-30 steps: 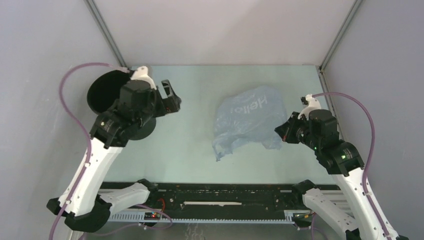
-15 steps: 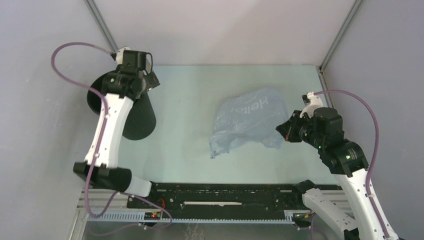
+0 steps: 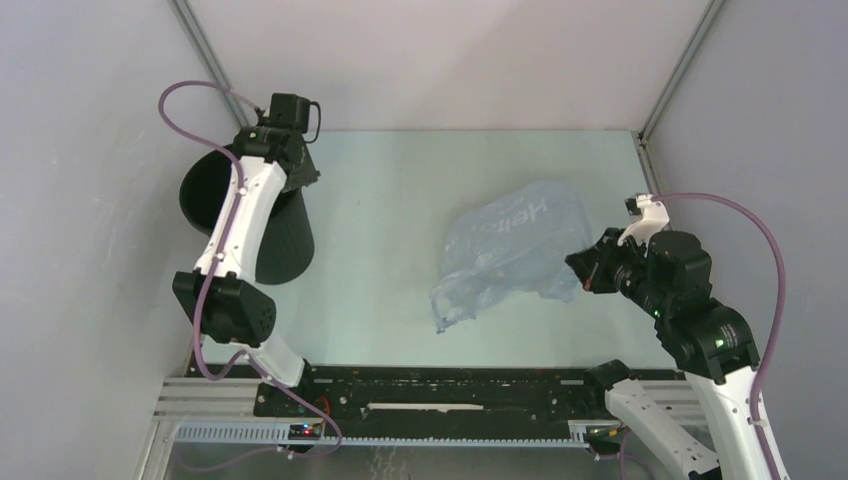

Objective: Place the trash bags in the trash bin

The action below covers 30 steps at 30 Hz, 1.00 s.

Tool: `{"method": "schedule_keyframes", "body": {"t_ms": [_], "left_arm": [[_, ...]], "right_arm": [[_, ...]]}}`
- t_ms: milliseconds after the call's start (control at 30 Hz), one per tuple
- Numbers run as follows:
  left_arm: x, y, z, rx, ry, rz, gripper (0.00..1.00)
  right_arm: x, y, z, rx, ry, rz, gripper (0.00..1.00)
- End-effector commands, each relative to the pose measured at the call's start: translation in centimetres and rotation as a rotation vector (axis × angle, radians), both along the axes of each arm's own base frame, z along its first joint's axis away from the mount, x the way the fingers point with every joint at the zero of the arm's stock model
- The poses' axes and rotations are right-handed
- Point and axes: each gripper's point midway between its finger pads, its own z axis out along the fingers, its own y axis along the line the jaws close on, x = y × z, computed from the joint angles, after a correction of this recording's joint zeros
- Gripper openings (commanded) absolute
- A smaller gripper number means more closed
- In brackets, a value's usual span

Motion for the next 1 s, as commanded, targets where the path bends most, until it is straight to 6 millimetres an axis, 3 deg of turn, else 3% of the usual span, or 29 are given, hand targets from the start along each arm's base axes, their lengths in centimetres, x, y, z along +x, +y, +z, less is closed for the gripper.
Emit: {"method": "schedule_keyframes", "body": {"t_ms": [0, 100, 200, 400, 567, 833, 967], "left_arm": [[-0.5, -0.8, 0.7, -0.017, -0.025, -0.058, 0.28], [-0.8, -2.4, 0.9, -0.046, -0.038, -0.110, 0.21], [-0.9, -5.1, 1.4, -0.077, -0.055, -0.181, 0.15], [-1.8, -13.0, 1.1, -0.150, -0.041, -0.357, 0.05], [-3.3, -18.4, 2.2, -0.188, -0.055, -0.470, 0.00], [-6.3, -23.8, 5.5, -0.243, -0.083, -0.602, 0.00], [-7.0, -25.9, 5.7, -0.255, -0.082, -0.658, 0.00]], "right_arm": [[0.1, -1.0, 1.2, -0.016, -0.046, -0.043, 0.00], [0.0, -1.1, 2.2, -0.005, -0.075, -0.049, 0.00], [-0.1, -1.2, 2.3, -0.007, -0.087, -0.050, 0.00], [-0.5, -1.1, 2.4, 0.003, -0.084, -0.038, 0.00], [-1.3, -1.3, 2.3, 0.004, -0.084, -0.039, 0.00], [-1.7, -1.8, 2.4, -0.001, -0.101, -0.056, 0.00], [-1.3, -1.3, 2.4, 0.011, -0.087, -0.041, 0.00]]}}
